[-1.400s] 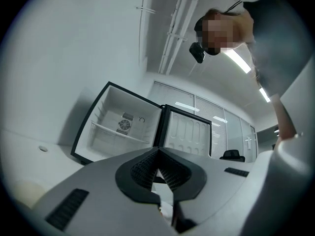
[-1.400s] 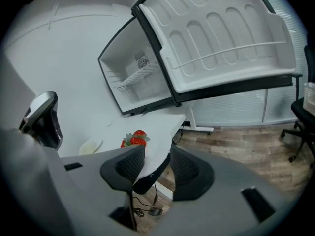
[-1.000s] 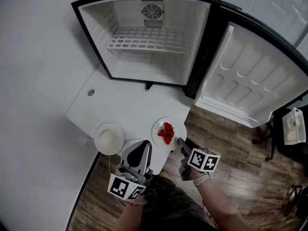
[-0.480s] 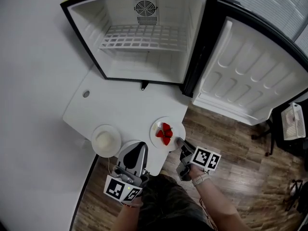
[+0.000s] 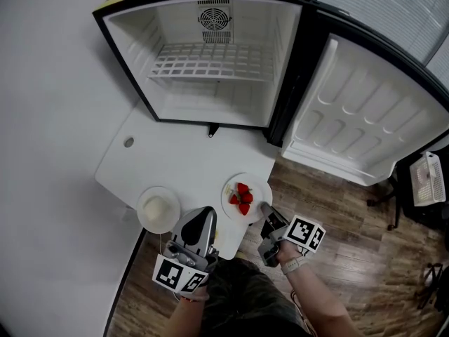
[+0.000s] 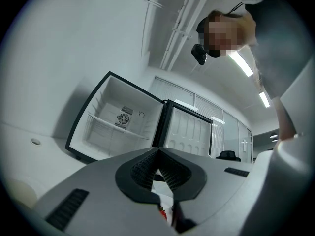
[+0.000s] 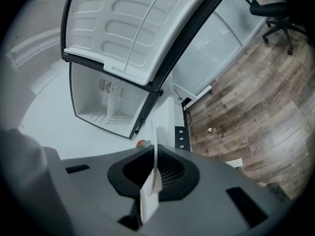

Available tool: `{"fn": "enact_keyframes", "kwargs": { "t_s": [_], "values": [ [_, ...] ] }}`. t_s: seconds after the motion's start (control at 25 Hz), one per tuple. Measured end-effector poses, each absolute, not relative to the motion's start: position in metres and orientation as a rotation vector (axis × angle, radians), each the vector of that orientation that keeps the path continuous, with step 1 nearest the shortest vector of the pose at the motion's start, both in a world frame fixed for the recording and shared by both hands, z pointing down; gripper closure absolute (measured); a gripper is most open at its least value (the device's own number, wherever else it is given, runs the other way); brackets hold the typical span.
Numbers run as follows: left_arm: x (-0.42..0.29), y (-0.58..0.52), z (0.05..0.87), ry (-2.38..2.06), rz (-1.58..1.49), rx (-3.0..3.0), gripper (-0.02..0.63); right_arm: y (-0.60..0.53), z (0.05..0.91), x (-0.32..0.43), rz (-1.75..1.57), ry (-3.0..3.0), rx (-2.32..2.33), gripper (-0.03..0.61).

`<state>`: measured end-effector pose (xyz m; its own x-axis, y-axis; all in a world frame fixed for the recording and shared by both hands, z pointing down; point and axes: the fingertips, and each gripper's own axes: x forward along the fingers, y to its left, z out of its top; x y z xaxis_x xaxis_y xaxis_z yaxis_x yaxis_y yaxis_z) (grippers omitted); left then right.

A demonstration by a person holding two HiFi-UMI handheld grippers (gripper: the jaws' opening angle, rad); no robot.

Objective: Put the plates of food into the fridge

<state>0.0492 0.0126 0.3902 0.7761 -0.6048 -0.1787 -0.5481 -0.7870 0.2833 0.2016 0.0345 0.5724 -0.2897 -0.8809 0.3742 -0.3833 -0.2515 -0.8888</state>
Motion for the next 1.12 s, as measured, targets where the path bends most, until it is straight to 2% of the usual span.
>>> {"fn": "enact_keyframes", "kwargs": {
  "t_s": [0.68,1.12],
  "values": [
    [0.026,-0.025,0.357,-1.025,-0.37,2.804,0.607,-0.014,0.512,0.189,-1.508,1.397,-1.443,0.561],
    [0.036,-0.096,0.335,-0.943,-0.36,2.859,0.607,-0.074,0.489,0.192,-1.413,1.244,-1.486,0.561]
  ]
}}
